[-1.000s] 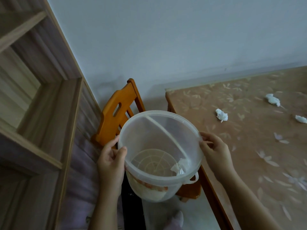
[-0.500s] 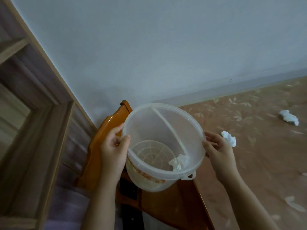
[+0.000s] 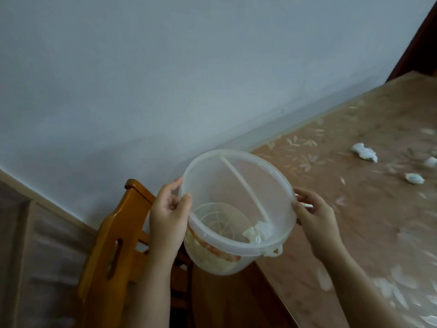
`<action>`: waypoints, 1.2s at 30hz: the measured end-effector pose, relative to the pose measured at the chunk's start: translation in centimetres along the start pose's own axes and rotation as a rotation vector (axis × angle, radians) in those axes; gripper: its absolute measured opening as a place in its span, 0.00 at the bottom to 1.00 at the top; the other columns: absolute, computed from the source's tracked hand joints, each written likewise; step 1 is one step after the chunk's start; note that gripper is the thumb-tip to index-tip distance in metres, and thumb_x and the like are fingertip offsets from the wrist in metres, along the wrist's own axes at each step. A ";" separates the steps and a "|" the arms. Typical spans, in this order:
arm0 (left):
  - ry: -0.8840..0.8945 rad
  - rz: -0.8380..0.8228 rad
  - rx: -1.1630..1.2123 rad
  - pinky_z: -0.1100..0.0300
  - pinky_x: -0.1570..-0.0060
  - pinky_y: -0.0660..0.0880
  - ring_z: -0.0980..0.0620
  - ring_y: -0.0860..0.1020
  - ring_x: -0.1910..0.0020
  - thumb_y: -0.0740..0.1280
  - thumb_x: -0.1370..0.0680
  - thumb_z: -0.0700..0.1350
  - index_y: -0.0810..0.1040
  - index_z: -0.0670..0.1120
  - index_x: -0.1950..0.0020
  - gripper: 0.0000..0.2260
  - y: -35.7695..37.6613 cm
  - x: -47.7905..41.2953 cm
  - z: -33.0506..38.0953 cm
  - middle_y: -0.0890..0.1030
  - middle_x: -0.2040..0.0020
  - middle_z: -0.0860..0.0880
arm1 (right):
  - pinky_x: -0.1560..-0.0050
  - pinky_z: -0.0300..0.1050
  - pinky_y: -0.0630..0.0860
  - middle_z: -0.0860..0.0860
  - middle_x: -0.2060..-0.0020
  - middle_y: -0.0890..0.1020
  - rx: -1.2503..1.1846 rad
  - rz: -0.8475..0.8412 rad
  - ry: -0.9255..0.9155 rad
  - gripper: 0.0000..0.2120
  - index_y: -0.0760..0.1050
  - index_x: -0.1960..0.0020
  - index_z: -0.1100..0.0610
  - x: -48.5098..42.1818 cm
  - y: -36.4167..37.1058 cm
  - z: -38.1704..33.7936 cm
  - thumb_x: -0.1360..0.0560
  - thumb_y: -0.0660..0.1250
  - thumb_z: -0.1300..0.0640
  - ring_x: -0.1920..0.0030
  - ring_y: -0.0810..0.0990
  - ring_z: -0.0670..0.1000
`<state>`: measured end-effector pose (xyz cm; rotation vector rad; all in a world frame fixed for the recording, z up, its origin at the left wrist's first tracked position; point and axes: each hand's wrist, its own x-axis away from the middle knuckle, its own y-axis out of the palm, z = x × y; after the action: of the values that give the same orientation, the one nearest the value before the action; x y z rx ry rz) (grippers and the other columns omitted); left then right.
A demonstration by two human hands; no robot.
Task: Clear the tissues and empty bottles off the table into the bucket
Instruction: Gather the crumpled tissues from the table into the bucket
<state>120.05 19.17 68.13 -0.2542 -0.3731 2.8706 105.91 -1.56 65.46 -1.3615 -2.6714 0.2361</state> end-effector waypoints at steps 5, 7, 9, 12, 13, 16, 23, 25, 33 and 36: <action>0.011 -0.074 0.028 0.54 0.68 0.74 0.52 0.72 0.70 0.64 0.25 0.41 0.75 0.56 0.43 0.14 1.0 -3.9 -0.5 0.72 0.68 0.47 | 0.53 0.56 0.79 0.48 0.59 0.80 -0.010 0.078 0.025 0.11 0.76 0.47 0.49 -1.6 1.6 0.5 0.27 0.64 0.62 0.59 0.80 0.56; 0.021 -0.090 0.022 0.51 0.68 0.73 0.49 0.71 0.69 0.64 0.26 0.41 0.74 0.60 0.46 0.15 1.5 -4.9 -0.4 0.72 0.67 0.45 | 0.53 0.56 0.79 0.49 0.64 0.78 -0.022 0.091 0.034 0.12 0.76 0.50 0.48 -1.8 2.1 1.0 0.26 0.63 0.64 0.61 0.79 0.60; 0.032 -0.096 0.011 0.54 0.70 0.72 0.49 0.69 0.71 0.64 0.26 0.42 0.74 0.63 0.48 0.16 2.2 -5.7 -0.4 0.71 0.69 0.46 | 0.57 0.54 0.79 0.48 0.64 0.78 -0.041 0.098 0.057 0.13 0.76 0.53 0.46 -2.1 2.2 1.6 0.26 0.63 0.64 0.64 0.79 0.56; 0.043 -0.105 -0.009 0.58 0.71 0.72 0.52 0.69 0.72 0.65 0.27 0.42 0.74 0.65 0.49 0.17 3.3 -6.2 -0.4 0.71 0.69 0.48 | 0.61 0.45 0.79 0.47 0.57 0.79 -0.095 0.089 0.097 0.12 0.77 0.50 0.48 -2.8 1.8 2.5 0.26 0.63 0.63 0.60 0.80 0.49; 0.045 -0.096 -0.015 0.58 0.70 0.73 0.52 0.69 0.71 0.65 0.27 0.42 0.74 0.66 0.49 0.17 3.7 -6.2 -0.4 0.71 0.69 0.48 | 0.60 0.45 0.79 0.48 0.56 0.79 -0.099 0.073 0.103 0.12 0.77 0.51 0.46 -3.2 1.6 2.7 0.26 0.63 0.63 0.58 0.80 0.50; 0.039 -0.050 -0.029 0.55 0.69 0.72 0.50 0.70 0.70 0.65 0.27 0.40 0.75 0.65 0.49 0.18 4.8 -6.3 -0.1 0.71 0.69 0.47 | 0.56 0.50 0.79 0.50 0.56 0.79 -0.110 0.022 0.112 0.13 0.75 0.53 0.43 -4.5 1.1 3.1 0.26 0.64 0.62 0.57 0.79 0.53; 0.053 -0.018 -0.101 0.53 0.69 0.70 0.48 0.69 0.70 0.65 0.26 0.40 0.74 0.64 0.47 0.18 6.7 -7.3 0.6 0.70 0.68 0.47 | 0.62 0.37 0.73 0.43 0.57 0.79 0.011 0.113 0.143 0.11 0.75 0.44 0.52 -8.5 -1.8 7.0 0.27 0.65 0.58 0.56 0.78 0.43; 0.064 -0.005 -0.105 0.53 0.69 0.70 0.48 0.69 0.70 0.65 0.26 0.40 0.74 0.65 0.47 0.19 7.2 -7.3 0.7 0.70 0.68 0.46 | 0.64 0.33 0.70 0.43 0.57 0.78 0.054 0.150 0.162 0.13 0.74 0.42 0.53 -9.5 -2.8 8.7 0.27 0.65 0.58 0.56 0.76 0.41; 0.083 0.044 -0.139 0.61 0.73 0.70 0.48 0.69 0.70 0.65 0.26 0.39 0.74 0.61 0.43 0.18 8.5 -7.4 0.8 0.70 0.65 0.41 | 0.53 0.43 0.67 0.50 0.45 0.72 0.365 0.089 0.210 0.22 0.69 0.37 0.55 -11.6 -4.2 14.6 0.30 0.68 0.54 0.51 0.72 0.47; 0.103 0.035 -0.154 0.63 0.72 0.70 0.49 0.68 0.69 0.65 0.26 0.39 0.74 0.60 0.43 0.18 8.9 -7.4 1.0 0.69 0.66 0.41 | 0.53 0.44 0.68 0.49 0.47 0.70 0.394 0.056 0.253 0.23 0.69 0.38 0.53 -11.9 -4.2 15.8 0.31 0.69 0.52 0.49 0.74 0.51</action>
<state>125.11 8.70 67.72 -0.4380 -0.5764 2.8508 106.53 -14.83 50.28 -1.2455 -2.2335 0.5258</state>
